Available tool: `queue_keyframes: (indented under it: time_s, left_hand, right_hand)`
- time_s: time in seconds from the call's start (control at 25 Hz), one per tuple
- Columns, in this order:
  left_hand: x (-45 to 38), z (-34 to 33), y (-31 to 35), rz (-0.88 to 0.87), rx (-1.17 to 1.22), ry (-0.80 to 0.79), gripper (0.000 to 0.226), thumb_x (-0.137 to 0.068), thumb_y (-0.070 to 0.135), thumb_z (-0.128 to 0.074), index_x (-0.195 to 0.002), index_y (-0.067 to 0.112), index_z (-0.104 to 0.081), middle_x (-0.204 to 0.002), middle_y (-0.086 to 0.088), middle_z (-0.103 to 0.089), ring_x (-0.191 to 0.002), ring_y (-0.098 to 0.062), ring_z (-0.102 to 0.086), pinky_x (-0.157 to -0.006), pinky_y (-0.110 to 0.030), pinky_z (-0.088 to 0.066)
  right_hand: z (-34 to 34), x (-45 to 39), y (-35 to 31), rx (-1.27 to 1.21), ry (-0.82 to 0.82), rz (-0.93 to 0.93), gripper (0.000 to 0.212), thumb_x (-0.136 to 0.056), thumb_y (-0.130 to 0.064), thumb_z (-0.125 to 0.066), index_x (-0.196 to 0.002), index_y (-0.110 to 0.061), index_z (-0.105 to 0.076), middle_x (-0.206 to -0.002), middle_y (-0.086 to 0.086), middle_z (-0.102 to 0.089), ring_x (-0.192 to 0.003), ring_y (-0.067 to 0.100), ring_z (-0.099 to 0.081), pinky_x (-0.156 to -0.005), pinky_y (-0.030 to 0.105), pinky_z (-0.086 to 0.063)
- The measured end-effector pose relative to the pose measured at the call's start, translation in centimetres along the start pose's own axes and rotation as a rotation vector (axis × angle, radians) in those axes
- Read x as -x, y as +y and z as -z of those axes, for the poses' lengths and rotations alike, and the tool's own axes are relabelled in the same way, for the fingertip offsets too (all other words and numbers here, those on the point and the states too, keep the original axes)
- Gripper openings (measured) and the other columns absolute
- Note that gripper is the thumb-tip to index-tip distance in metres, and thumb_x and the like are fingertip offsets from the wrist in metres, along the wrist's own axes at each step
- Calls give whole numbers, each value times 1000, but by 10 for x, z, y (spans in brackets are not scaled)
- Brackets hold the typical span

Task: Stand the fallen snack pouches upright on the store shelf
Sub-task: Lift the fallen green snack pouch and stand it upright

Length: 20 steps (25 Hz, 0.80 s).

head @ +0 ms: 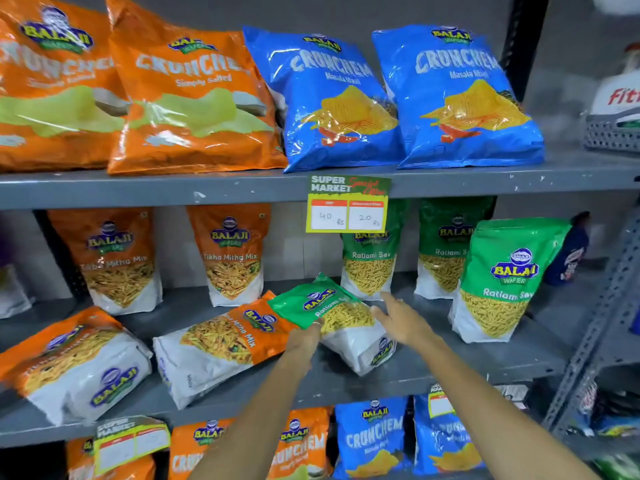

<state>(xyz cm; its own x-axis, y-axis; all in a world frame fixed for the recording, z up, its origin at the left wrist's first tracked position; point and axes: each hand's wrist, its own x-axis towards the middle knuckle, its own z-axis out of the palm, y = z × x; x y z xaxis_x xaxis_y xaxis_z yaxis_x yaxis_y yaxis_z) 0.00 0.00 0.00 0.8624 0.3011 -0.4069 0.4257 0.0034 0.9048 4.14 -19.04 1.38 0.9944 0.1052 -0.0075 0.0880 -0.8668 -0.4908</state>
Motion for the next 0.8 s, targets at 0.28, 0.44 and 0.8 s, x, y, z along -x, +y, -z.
queue_keyframes:
  time_s: [0.28, 0.44, 0.8]
  left_hand:
    - [-18, -41, -5, 243, 219, -37, 78, -76, 39, -68, -137, 9, -30, -137, -20, -45, -118, -38, -49, -100, -52, -43]
    - [-26, -47, -13, 230, 259, -46, 68, -70, 30, -74, -124, 7, -39, -119, -19, -59, -102, -36, -61, -91, -50, -51]
    - [-14, -49, -19, 18, 388, 51, 59, -74, 17, -74, -123, 9, -43, -97, -11, -61, -95, -31, -58, -80, -42, -48]
  right_hand:
    - [-5, -47, 32, -273, -289, -36, 42, -89, -45, -48, -109, -9, -56, -113, 9, -58, -103, 21, -55, -83, 32, -42]
    - [-9, -62, 30, -510, -406, -67, 22, -84, -29, -63, -77, -8, -60, -92, 11, -61, -83, 20, -57, -69, 27, -41]
    - [-13, -58, 38, -872, -382, -181, 45, -69, -12, -76, -108, 5, -60, -100, 17, -69, -101, 31, -62, -73, 33, -48]
